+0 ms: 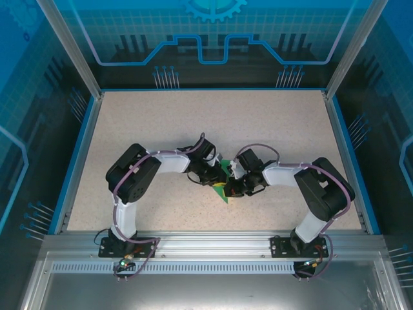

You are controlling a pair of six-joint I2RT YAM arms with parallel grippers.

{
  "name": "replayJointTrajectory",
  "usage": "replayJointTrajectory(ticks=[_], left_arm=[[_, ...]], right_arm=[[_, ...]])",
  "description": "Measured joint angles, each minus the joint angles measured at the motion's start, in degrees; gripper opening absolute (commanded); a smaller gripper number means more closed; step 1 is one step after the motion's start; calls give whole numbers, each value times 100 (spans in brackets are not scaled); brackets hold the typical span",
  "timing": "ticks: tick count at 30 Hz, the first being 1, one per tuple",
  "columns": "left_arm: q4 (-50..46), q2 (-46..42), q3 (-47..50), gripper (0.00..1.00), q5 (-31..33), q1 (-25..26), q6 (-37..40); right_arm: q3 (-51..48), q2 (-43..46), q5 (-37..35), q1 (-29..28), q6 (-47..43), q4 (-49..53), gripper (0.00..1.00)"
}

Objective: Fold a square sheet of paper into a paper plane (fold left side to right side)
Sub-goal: Fourth fold the wing at the center of the table.

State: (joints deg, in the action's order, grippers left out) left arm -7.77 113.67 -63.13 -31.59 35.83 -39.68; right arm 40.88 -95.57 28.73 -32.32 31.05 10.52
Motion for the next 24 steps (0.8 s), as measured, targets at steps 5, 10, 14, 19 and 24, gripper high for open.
replayJointTrajectory(ticks=[5, 10, 14, 19, 24], left_arm=[[-367, 2, -264, 16, 564, -26, 382], [-553, 33, -514, 17, 1056, -166, 608], [-634, 85, -699, 23, 1248, -295, 728], [-621, 15, -763, 36, 1266, -549, 828], [-479, -826, -485, 46, 1080, -905, 791]], right_arm=[[0, 13, -28, 0, 0, 15, 0], [-2, 35, -63, 0, 0, 46, 0], [-9, 59, -68, 0, 2, 50, 0], [-155, 212, -24, 0, 28, 20, 6], [-306, 481, 17, 13, 168, -28, 22]])
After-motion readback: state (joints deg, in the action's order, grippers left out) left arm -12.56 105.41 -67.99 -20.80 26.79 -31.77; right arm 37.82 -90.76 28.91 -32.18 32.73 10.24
